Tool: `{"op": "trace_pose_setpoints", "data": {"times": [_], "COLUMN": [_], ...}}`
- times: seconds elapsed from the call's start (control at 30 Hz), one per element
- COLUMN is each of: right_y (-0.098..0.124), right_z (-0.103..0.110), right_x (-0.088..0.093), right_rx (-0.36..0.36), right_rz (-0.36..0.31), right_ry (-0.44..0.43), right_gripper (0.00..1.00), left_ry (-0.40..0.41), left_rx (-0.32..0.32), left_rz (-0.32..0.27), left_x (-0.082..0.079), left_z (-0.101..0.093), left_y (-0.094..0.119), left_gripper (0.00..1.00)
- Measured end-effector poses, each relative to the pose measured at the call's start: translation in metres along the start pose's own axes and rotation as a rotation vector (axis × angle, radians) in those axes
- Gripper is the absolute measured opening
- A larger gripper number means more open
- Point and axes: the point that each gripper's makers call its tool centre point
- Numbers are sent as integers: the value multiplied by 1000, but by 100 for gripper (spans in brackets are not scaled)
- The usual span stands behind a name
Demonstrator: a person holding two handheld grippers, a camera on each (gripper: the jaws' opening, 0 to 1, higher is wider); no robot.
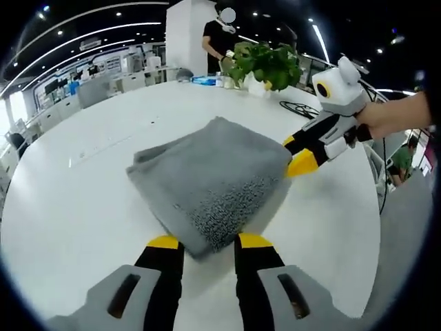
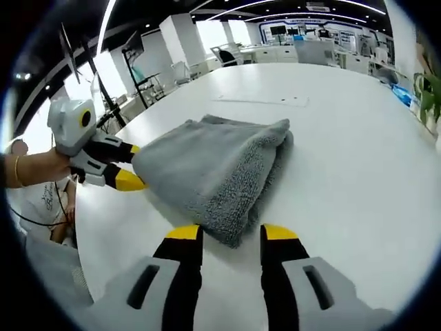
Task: Fold the towel on the table until its edges align and the towel forms a compact rectangular stack.
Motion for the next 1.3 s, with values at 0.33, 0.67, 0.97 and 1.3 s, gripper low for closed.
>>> {"op": "trace_pose_setpoints", "data": {"times": [0.33, 0.67, 0.97, 1.3], "right_y": [7, 33, 73, 120], "right_z": [4, 8, 12, 23], "right_x": [-10, -9, 2, 17], "right_rx": [-9, 27, 58, 51], "right_rz": [-33, -61, -83, -185], "right_ry": [21, 71, 113, -27], "right_gripper": [30, 31, 34, 36], "left_ry": [117, 184, 267, 286], "left_rx": [-29, -59, -58, -54], "left_rz": [-53, -132, -225, -286], "left_x": [-4, -24, -36, -28], "left_z": [0, 10, -4, -36], "left_y": [21, 52, 92, 128], "left_gripper": [35, 37, 41, 49]}}
Point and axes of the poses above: the point that each gripper's makers call its tool centre point, and the gripper's own axes: y roughly backward along the fingers, z roughly to its left, x roughly out of its underside, and after that the axes turned 7 degrees about -y, right-handed
